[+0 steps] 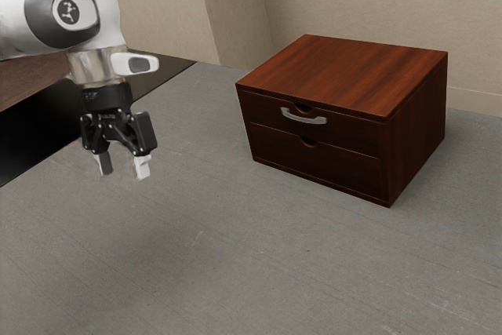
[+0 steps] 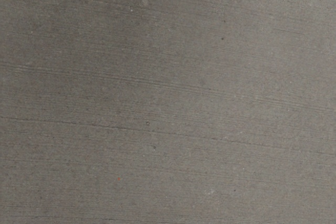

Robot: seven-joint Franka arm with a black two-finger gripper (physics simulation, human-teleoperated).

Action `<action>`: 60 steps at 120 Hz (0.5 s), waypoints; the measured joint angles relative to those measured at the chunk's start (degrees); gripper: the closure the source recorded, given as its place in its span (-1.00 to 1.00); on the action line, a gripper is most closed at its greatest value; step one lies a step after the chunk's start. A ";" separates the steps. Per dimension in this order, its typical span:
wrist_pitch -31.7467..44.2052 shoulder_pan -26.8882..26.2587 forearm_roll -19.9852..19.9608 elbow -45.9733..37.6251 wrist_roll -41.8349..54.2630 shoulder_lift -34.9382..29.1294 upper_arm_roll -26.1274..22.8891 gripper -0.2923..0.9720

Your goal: Pull the drawer handle with one arm to open the drawer

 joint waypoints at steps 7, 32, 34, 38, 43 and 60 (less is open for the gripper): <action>3.20 -0.44 -0.15 -0.05 0.85 0.00 0.00 -0.54; 9.56 -0.20 0.06 0.78 4.05 -1.42 -0.31 -0.54; 10.42 0.14 0.72 1.39 5.17 -3.13 -1.16 -0.54; 12.89 1.08 2.66 2.21 8.54 -6.48 -3.60 -0.54; 15.86 3.03 5.60 2.75 14.35 -8.08 -7.54 -0.54; 23.44 -2.49 5.74 4.92 32.28 -6.05 -14.49 -0.54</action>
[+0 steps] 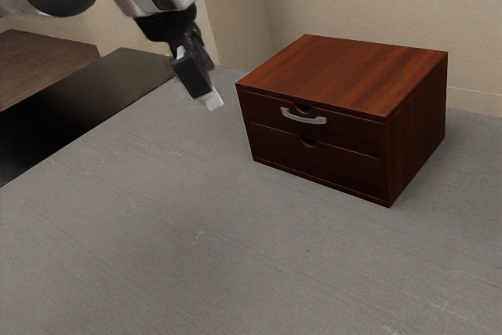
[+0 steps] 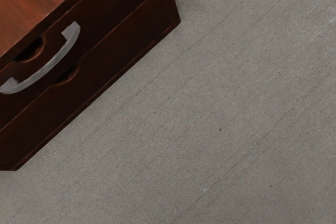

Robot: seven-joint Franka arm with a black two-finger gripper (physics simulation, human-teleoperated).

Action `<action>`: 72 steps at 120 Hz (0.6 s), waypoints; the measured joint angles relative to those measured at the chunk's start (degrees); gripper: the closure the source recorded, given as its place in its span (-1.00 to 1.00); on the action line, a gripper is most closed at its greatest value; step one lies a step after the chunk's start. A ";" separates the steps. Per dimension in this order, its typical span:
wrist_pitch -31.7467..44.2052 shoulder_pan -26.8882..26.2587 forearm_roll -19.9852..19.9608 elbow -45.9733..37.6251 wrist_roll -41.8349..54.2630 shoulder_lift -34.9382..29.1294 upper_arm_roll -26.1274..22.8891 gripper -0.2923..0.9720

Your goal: Pull the drawer handle with one arm to open the drawer

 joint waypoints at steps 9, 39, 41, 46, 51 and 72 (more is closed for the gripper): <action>2.57 -6.62 -2.56 0.32 7.50 1.39 -0.30 -0.54; 7.28 -7.71 -3.60 0.46 21.36 6.21 -0.12 -0.53; 7.19 -6.30 -3.58 0.48 22.04 6.45 -0.10 -0.53; 6.98 -3.84 -3.50 0.53 23.66 7.02 -0.07 -0.54; 6.82 -3.10 -3.11 0.65 25.18 8.25 -0.06 -0.54; 6.64 -4.05 -0.99 1.69 30.64 12.24 -0.07 -0.53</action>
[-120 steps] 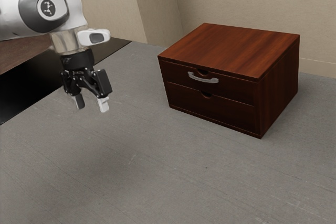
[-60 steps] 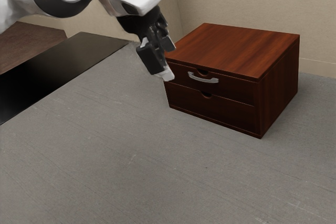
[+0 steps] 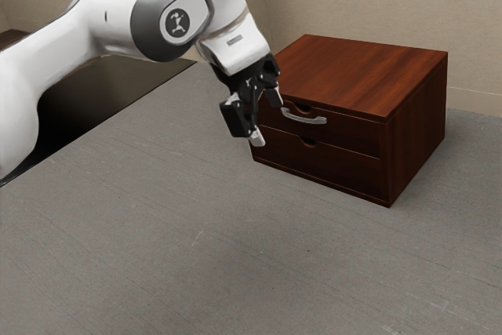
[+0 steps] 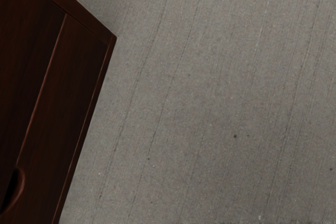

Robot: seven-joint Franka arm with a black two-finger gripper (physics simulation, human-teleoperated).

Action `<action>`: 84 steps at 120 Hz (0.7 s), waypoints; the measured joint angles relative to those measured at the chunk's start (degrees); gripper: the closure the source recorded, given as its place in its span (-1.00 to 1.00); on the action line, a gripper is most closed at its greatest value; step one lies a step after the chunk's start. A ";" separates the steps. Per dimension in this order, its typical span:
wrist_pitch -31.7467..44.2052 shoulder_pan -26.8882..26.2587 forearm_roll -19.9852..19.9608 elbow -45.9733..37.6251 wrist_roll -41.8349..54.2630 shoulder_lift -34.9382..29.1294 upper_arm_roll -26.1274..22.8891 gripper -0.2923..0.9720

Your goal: Pull the drawer handle with one arm to open the drawer

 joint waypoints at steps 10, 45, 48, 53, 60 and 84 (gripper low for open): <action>0.45 0.02 0.80 0.18 2.10 1.29 0.06 -0.54; 6.78 0.91 1.96 0.23 7.41 4.95 0.11 -0.54; 7.42 0.97 1.97 0.31 7.74 5.31 0.14 -0.54; 8.38 1.13 1.99 0.57 8.27 5.77 0.19 -0.54; 9.44 1.46 2.03 2.07 8.94 7.01 0.23 -0.54; 11.43 1.74 2.11 5.73 10.83 10.31 0.26 -0.52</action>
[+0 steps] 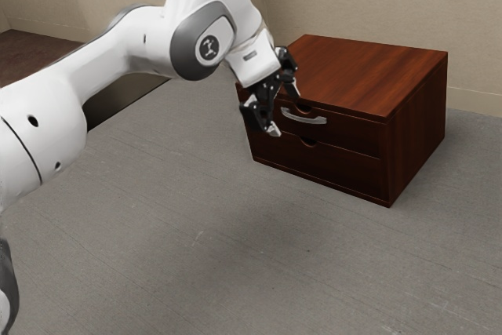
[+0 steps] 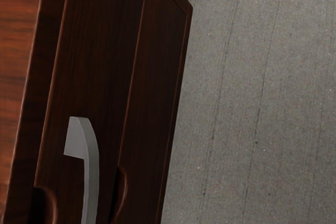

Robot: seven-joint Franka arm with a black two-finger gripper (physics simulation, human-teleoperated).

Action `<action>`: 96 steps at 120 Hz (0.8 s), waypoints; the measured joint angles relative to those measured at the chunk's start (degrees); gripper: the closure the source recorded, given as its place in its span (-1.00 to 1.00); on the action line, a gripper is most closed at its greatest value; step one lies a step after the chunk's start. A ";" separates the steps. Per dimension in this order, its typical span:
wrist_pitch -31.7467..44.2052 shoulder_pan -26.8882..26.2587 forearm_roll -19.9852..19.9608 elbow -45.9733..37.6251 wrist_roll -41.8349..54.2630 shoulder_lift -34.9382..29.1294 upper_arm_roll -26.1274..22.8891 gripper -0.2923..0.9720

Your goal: Pull the drawer handle with one arm to open the drawer

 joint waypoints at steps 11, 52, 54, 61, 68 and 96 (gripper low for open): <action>0.45 0.12 0.01 0.41 0.68 1.00 0.06 -0.48; 2.43 0.25 0.73 1.30 2.64 3.02 1.06 -0.16; 2.54 0.23 0.86 1.30 2.71 3.08 1.08 -0.15; 2.88 0.20 1.28 1.30 2.95 3.26 1.11 -0.11; 3.21 0.19 1.56 1.30 3.17 3.39 1.13 -0.09; 4.13 0.21 1.97 1.37 3.82 3.65 1.13 -0.04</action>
